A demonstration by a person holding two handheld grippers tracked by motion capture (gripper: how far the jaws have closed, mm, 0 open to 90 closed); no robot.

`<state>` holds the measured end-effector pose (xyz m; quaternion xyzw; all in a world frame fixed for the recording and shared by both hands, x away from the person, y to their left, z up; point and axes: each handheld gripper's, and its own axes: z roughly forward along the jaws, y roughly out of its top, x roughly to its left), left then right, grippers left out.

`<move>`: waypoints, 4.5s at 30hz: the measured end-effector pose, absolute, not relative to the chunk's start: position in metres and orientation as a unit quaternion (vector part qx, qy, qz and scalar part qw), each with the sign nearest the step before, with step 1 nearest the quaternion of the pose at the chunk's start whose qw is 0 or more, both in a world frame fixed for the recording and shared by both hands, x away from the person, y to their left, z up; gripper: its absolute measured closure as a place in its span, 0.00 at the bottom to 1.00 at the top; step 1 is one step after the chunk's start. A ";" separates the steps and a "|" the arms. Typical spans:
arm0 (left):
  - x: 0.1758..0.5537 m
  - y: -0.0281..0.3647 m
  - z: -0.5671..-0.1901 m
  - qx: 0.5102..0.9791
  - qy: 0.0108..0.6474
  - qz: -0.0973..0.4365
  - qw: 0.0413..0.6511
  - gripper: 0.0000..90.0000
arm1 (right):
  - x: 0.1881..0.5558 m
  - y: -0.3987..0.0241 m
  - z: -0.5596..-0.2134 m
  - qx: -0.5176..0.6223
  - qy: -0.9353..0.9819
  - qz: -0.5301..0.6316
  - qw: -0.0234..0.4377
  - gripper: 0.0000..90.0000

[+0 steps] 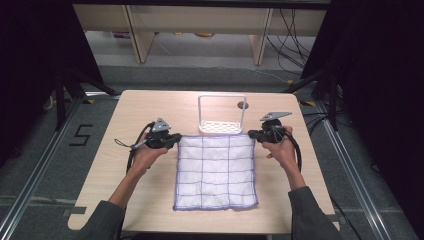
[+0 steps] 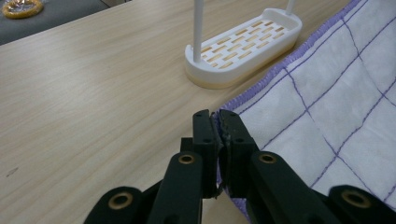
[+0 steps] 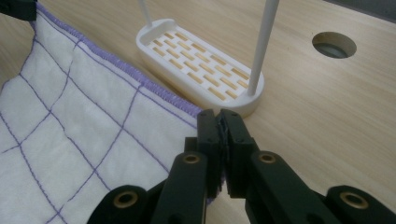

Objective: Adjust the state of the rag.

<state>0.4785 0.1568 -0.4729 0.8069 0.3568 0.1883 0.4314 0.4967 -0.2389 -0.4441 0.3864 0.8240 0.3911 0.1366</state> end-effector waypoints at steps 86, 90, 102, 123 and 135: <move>0.315 0.163 -0.481 0.833 0.281 0.132 0.457 0.56 | 0.307 -0.262 -0.468 0.416 0.813 0.395 0.102 0.55; 0.349 0.164 -0.480 0.839 0.300 0.122 0.436 0.54 | 0.309 -0.259 -0.474 0.414 0.824 0.369 0.116 0.54; 0.400 0.152 -0.501 0.857 0.329 0.092 0.385 0.53 | 0.300 -0.244 -0.485 0.446 0.825 0.327 0.114 0.45; 0.388 0.141 -0.508 0.889 0.263 0.104 0.360 0.91 | 0.308 -0.235 -0.498 0.398 0.858 0.300 0.127 0.91; 0.365 0.147 -0.503 0.892 0.246 0.107 0.364 0.93 | 0.342 -0.241 -0.492 0.372 0.866 0.313 0.117 0.95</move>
